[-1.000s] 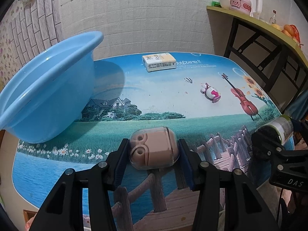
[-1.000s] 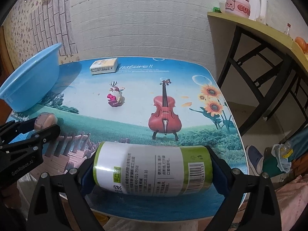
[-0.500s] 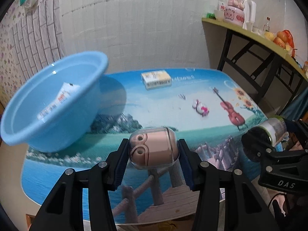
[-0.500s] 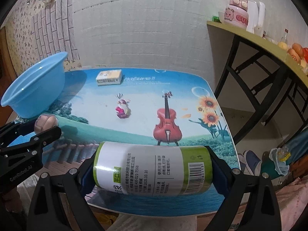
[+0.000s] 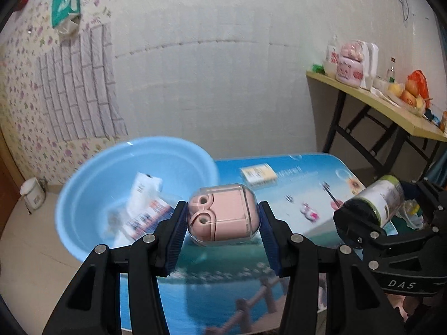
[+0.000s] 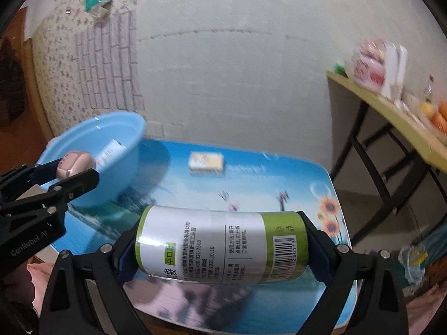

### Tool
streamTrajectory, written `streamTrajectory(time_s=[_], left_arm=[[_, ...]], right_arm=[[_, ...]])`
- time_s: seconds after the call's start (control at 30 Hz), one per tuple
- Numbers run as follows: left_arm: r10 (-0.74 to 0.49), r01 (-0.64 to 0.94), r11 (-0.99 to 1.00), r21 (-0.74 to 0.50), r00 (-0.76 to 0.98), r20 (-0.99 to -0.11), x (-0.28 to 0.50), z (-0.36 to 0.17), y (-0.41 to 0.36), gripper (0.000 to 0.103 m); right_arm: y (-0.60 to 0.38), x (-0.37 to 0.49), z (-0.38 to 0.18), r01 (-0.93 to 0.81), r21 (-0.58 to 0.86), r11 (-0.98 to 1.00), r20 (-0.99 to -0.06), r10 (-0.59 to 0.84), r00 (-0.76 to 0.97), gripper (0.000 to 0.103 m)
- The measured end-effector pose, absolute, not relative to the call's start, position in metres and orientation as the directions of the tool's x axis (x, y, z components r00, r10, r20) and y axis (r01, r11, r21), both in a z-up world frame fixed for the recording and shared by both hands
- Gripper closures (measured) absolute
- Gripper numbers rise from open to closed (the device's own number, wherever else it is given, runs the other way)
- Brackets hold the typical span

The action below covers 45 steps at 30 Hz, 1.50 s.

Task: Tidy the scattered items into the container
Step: 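Lift the pink case and jar and carry them over the basin, then open the left gripper to drop the pink case while the right releases the jar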

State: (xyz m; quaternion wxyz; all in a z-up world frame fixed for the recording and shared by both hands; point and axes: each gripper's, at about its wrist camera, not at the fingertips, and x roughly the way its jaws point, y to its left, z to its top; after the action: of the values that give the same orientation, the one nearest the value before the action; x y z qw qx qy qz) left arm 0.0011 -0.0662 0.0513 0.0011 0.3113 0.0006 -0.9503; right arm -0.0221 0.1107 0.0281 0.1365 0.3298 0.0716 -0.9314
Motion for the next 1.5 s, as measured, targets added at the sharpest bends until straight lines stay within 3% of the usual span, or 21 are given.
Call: streamTrajectory(time_s=[0.37,1.23,1.3,1.37,1.5], left_arm=[[-0.112,0.113,-0.993,0.033,-0.823,-0.557,-0.009,0.070,-0.137,0.055],[-0.151,0.171,-0.985,0.027,-0.766,-0.625,-0.059,0.023,-0.227,0.055],[-0.136,0.162,-0.987,0.016,-0.767,-0.627,-0.059,0.021,-0.229,0.048],[-0.138,0.165,-0.986,0.011,-0.781,-0.610,-0.057,0.023,-0.230,0.025],[-0.157,0.166,-0.985,0.036,-0.811,-0.564,-0.053,0.031,-0.228,0.024]], right_arm=[[0.027,-0.039,0.063,0.421,-0.062,-0.905,-0.570,-0.314,-0.759,0.006],[-0.079,-0.095,0.029,0.536,-0.092,-0.839,-0.650,-0.357,-0.671,0.006],[-0.081,-0.097,0.025,0.537,-0.089,-0.839,-0.657,-0.356,-0.665,0.006],[-0.083,-0.099,0.023,0.538,-0.088,-0.839,-0.661,-0.355,-0.661,0.006],[-0.084,-0.104,0.018,0.535,-0.087,-0.840,-0.669,-0.349,-0.657,0.006]])
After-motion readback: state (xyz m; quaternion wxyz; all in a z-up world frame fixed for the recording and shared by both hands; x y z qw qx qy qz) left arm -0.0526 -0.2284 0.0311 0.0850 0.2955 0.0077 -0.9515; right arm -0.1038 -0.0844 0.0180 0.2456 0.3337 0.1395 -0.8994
